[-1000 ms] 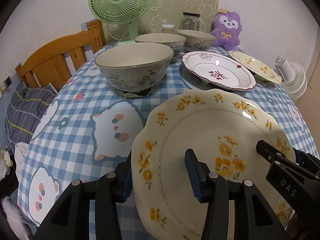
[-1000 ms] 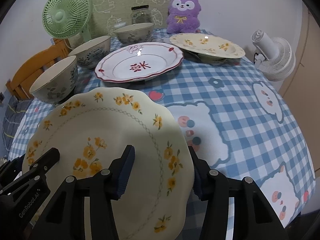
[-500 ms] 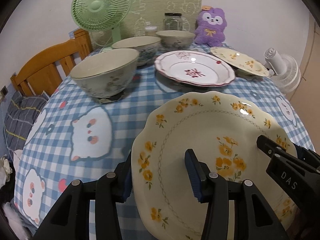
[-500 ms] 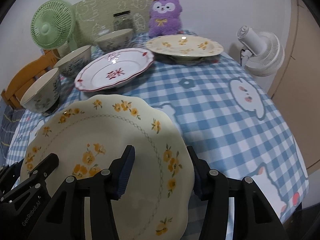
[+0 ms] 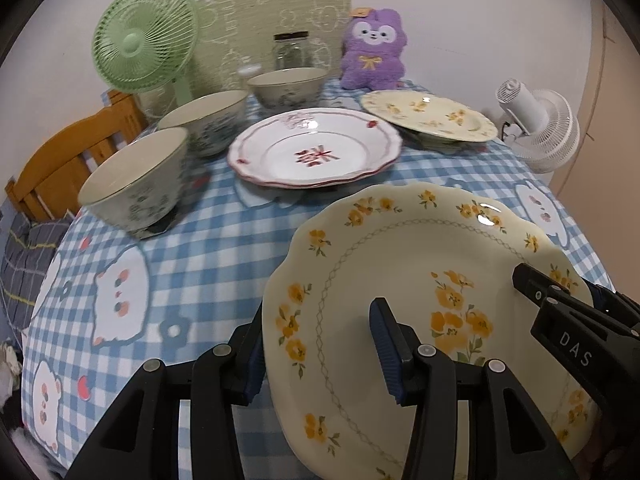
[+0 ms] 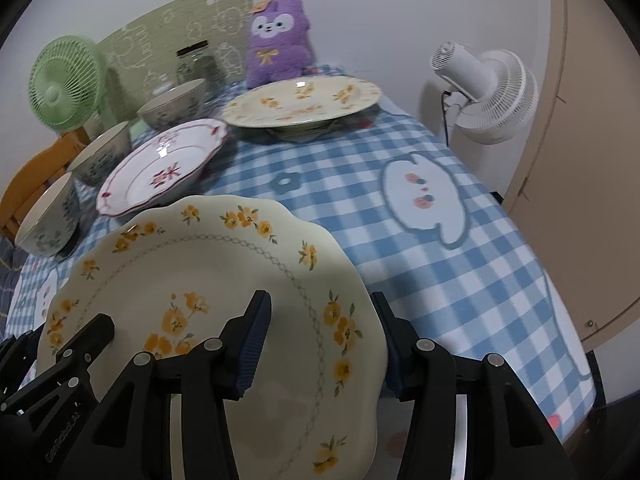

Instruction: Organize plates and bowls

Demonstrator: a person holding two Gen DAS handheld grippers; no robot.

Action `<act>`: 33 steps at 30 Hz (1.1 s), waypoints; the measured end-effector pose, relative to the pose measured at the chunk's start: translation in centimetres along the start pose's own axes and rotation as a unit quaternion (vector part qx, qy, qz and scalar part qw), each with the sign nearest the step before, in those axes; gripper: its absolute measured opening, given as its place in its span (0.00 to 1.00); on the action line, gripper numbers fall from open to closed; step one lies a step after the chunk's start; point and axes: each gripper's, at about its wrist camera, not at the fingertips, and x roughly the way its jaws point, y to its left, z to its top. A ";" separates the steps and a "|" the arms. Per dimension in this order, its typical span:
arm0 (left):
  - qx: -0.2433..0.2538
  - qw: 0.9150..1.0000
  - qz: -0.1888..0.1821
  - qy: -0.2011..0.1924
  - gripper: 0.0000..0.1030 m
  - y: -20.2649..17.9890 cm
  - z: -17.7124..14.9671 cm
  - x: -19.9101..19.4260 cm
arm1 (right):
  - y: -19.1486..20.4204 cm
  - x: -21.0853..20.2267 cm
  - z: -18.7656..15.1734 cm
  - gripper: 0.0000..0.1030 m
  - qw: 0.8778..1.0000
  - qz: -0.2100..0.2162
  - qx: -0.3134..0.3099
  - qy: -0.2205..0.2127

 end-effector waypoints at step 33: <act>0.028 0.999 -0.020 -0.009 0.81 -4.0 1.4 0.3 | -3.1 -0.6 0.5 0.72 1.000 -0.004 0.014 -0.023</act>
